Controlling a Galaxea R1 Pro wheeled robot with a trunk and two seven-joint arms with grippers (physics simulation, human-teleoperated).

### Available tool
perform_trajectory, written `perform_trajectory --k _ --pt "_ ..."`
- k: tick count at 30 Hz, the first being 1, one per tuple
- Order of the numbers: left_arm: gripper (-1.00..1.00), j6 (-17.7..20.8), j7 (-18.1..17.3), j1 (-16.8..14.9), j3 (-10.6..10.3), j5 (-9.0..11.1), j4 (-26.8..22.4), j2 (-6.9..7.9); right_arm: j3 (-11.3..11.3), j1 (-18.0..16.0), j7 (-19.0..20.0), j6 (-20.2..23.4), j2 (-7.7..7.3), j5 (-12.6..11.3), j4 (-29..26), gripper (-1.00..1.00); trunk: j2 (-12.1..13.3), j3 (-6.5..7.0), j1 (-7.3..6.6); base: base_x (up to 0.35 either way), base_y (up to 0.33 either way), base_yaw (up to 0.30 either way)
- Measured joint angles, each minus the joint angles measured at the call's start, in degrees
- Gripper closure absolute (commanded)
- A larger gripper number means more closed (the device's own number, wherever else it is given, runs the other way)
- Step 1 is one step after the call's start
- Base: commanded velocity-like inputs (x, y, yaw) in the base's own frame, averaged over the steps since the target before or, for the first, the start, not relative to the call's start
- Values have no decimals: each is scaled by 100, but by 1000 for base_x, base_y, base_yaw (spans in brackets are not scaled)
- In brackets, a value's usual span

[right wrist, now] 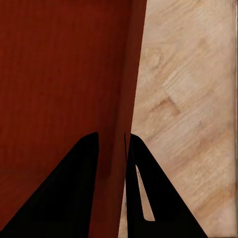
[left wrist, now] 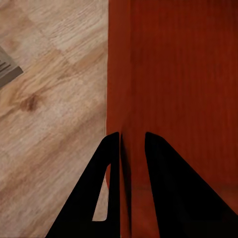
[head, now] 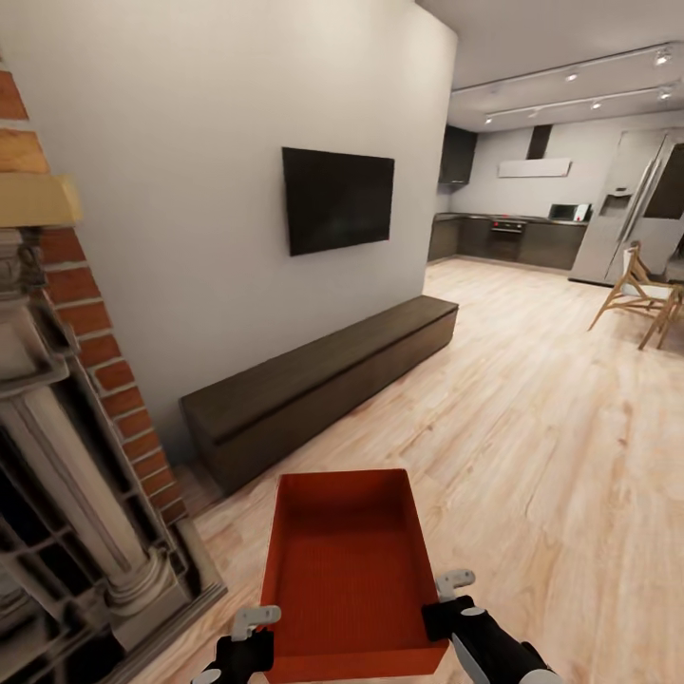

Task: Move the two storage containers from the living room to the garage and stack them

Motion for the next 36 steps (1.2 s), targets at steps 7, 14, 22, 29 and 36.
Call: perform_trajectory --k 7,14,22,29,36 --pt "100 0 0 -1 -1 -1 2 1 -1 1 -1 -2 0 -1 3 100 0 0 -2 277 0 -285" --pt "100 0 0 -1 -3 0 2 1 -7 2 0 -3 1 4 2 100 0 0 -2 335 0 -285" --pt "100 1 1 0 5 -3 0 -2 -17 1 6 8 1 20 -7 100 0 0 -2 342 0 -175" --pt "100 1 1 0 14 -6 5 -5 -25 0 12 20 -1 36 -12 100 0 0 -2 343 0 -19" --pt "100 0 -1 -1 18 -7 16 -3 -27 -1 9 29 3 44 -10 100 0 0 -2 343 0 -107"
